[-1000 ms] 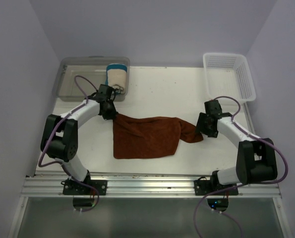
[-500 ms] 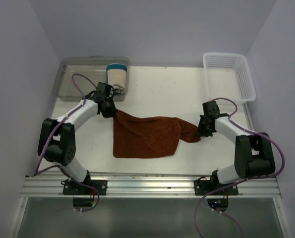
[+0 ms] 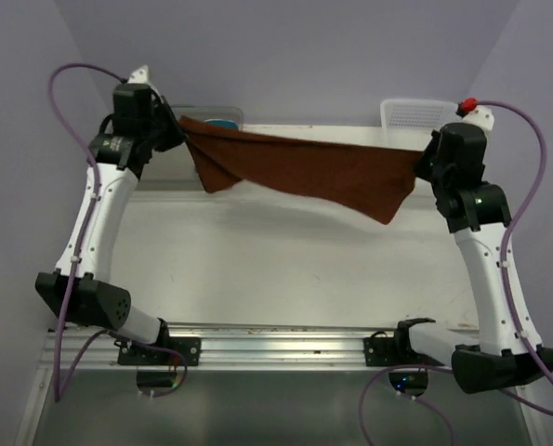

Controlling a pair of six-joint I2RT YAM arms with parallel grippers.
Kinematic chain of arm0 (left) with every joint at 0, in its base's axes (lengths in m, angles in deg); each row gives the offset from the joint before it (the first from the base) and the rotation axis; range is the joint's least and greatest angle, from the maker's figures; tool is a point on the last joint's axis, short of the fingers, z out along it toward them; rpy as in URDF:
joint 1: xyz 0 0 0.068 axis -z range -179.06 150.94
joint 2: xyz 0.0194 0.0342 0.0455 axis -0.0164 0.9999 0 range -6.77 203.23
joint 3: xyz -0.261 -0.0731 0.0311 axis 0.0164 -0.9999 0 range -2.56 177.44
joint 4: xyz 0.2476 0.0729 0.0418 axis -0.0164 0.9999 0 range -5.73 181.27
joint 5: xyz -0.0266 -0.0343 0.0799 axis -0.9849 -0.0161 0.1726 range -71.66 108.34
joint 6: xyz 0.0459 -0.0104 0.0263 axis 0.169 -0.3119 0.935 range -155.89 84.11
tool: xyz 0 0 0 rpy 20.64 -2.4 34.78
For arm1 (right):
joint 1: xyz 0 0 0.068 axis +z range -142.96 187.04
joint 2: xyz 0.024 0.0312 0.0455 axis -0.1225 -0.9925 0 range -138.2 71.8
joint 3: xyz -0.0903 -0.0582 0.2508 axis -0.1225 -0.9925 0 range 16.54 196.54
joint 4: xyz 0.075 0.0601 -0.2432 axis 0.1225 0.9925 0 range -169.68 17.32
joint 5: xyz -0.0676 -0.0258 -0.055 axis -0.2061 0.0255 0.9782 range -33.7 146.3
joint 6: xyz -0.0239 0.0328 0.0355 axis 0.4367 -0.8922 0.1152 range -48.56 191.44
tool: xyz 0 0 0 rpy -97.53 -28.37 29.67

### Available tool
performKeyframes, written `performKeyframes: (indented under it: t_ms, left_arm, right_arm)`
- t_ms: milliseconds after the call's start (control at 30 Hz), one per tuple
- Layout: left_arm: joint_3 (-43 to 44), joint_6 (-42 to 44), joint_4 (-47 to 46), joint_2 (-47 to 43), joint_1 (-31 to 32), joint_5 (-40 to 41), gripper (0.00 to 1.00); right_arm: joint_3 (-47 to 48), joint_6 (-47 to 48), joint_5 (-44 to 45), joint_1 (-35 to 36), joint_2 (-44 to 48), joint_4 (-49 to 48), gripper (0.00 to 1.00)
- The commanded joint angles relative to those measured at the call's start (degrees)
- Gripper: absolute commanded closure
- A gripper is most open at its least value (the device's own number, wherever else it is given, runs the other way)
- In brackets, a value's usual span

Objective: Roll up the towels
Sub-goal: Flatten the towel

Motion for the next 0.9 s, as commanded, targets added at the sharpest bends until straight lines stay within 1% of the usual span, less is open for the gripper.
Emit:
performKeyframes:
  t_ms: [0, 100, 200, 300, 400, 600, 700, 733, 867]
  left_arm:
    - [11.1, 4.3, 5.8, -4.3, -3.8, -1.4, 1.00]
    - [16.2, 5.1, 8.5, -5.5, -5.2, -1.1, 1.00]
    - [17.2, 5.0, 8.2, -7.8, -6.0, -0.9, 1.00]
    - [17.6, 4.9, 7.9, -9.8, -6.0, -2.4, 1.00]
    - [17.9, 5.7, 8.1, -11.8, -6.0, -3.9, 1.00]
    - [17.6, 7.8, 8.5, -17.9, -6.0, -5.8, 1.00]
    - [17.0, 8.1, 10.2, -21.5, -6.0, -4.8, 1.00]
    - [16.6, 8.0, 10.8, -23.8, -6.0, -3.2, 1.00]
    - [11.8, 8.0, 11.5, -30.4, -6.0, -0.3, 1.00]
  right_arm:
    - [8.8, 2.7, 6.0, -0.3, 1.0, 7.1, 1.00]
    - [15.5, 3.4, 6.1, -0.3, 1.2, 8.3, 1.00]
    - [21.1, 4.2, 5.7, -0.3, 1.2, 9.9, 1.00]
    - [23.7, 5.0, 5.0, -0.3, 2.2, 10.6, 1.00]
    - [24.9, 5.6, 3.6, -0.3, 3.4, 11.3, 1.00]
    - [25.6, 6.4, 3.7, -0.3, 9.4, 14.1, 1.00]
    - [25.6, 7.1, 3.9, -0.2, 13.6, 17.4, 1.00]
    - [25.6, 7.4, 3.9, -0.3, 14.9, 18.3, 1.00]
    - [28.5, 7.8, 4.2, -0.3, 18.9, 23.8, 1.00]
